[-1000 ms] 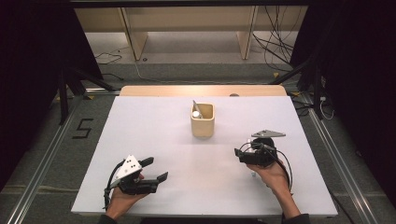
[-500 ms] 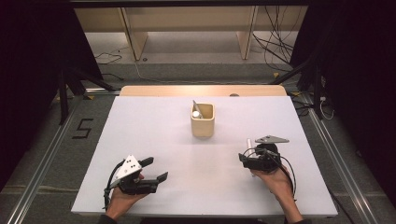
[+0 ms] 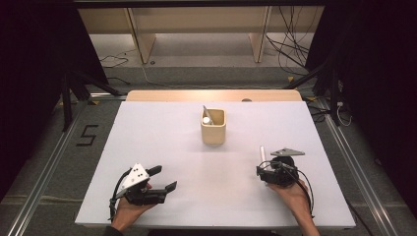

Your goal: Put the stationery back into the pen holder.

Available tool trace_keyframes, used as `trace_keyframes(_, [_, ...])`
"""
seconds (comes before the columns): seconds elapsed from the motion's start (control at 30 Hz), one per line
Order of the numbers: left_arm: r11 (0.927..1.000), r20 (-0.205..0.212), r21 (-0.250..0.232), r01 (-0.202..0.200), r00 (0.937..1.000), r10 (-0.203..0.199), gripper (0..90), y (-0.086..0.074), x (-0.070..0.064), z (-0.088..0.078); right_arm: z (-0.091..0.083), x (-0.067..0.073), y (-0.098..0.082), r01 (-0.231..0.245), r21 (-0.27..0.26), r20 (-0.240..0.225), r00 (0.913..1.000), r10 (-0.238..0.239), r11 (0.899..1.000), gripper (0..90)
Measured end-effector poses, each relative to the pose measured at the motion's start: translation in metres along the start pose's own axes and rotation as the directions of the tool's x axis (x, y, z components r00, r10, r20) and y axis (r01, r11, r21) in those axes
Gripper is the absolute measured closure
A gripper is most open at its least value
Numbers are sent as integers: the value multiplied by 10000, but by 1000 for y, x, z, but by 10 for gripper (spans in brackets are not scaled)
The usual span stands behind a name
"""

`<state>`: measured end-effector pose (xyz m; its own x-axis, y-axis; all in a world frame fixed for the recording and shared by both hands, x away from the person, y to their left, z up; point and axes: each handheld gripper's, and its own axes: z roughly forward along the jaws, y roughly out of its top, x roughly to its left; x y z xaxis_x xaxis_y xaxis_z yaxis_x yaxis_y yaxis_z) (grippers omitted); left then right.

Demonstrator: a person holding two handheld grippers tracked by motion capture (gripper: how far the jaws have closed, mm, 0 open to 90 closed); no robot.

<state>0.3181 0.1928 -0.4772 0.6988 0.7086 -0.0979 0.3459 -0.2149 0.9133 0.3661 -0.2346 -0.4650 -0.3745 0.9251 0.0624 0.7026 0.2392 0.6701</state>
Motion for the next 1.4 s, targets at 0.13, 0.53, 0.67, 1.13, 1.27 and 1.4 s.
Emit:
trace_keyframes(0.13, [10000, -6, 10, -5, 10000, 5, 190, 0, 0, 0, 1, 1, -2, 73, 125, 81, 9999, -74, 9999, 477])
trace_keyframes(0.53, [10000, -3, -5, 11, 10000, -11, 190, 0, 0, 0, 7, 0, -7, 81, 335, 265, 9996, -90, 9994, 598])
trace_keyframes(0.67, [10000, 0, 1, 2, 10000, -2, 190, 0, 0, 0, 8, 0, -8, 43, 395, 279, 9996, -54, 9992, 619])
trace_keyframes(1.13, [10000, 17, 17, 3, 10000, -3, 190, 0, 0, 1, 12, 5, -10, 400, 534, 690, 9967, -436, 9978, 679])
trace_keyframes(1.27, [10000, 14, 8, -4, 10000, 4, 190, 0, -1, 1, 12, 7, -11, 404, 480, 773, 9960, -441, 9980, 692])
trace_keyframes(1.4, [10000, 27, 13, -5, 10000, 5, 190, 0, -1, 1, 12, 7, -12, 340, 405, 817, 9960, -372, 9986, 701])
